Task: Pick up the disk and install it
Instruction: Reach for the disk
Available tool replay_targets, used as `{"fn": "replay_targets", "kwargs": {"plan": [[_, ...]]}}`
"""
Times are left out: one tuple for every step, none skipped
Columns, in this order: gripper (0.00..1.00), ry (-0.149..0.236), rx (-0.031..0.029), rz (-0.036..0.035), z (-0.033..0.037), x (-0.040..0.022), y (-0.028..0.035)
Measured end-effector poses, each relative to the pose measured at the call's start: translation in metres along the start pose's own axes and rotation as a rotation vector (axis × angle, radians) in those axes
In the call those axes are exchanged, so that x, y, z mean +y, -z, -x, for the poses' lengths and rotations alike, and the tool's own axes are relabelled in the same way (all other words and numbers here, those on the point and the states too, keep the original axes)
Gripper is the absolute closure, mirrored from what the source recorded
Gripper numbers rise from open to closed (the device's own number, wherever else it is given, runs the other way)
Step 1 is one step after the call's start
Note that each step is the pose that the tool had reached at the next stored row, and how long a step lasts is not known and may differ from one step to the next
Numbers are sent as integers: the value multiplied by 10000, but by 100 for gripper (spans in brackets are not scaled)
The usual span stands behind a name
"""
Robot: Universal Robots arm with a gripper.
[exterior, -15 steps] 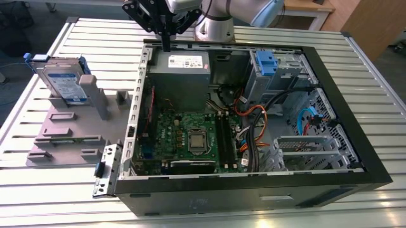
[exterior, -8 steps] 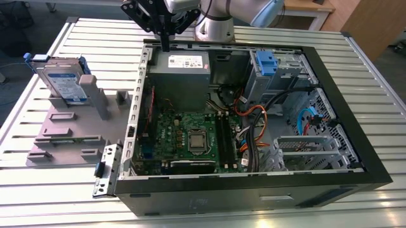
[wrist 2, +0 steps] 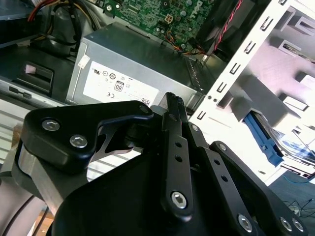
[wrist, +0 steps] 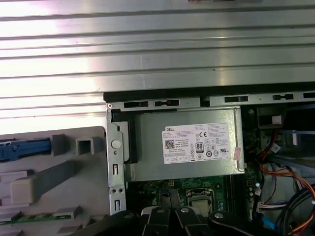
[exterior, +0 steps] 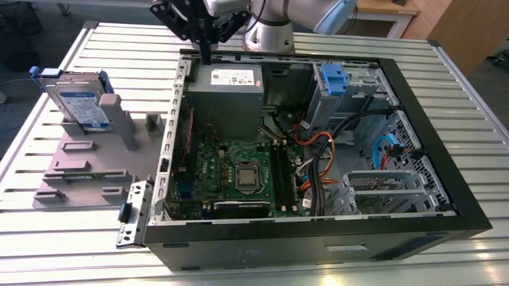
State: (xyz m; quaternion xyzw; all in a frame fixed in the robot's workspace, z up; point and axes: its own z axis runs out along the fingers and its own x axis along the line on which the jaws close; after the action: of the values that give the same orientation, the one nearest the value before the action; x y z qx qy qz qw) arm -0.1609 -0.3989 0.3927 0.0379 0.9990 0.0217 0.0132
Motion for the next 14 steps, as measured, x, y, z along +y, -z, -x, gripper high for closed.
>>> {"fn": "replay_targets", "kwargs": {"plan": [[89, 0, 1, -1, -3, 0, 1], [89, 0, 1, -1, -6, 0, 1], [89, 0, 1, -1, -9, -1, 1], [89, 0, 0, -1, -12, -1, 1], [89, 1, 1, -1, -16, -1, 1], [89, 0, 0, -1, -19, -2, 1], [89, 0, 1, -1, -22, -2, 1], [89, 1, 0, 0, -25, -2, 1], [89, 0, 1, -1, -28, -2, 1], [89, 1, 1, -1, -30, -2, 1], [89, 0, 1, -1, -33, -3, 1], [89, 0, 1, 0, -35, -3, 1], [89, 0, 1, -1, -37, -3, 2], [89, 0, 0, -1, -40, -3, 1]]}}
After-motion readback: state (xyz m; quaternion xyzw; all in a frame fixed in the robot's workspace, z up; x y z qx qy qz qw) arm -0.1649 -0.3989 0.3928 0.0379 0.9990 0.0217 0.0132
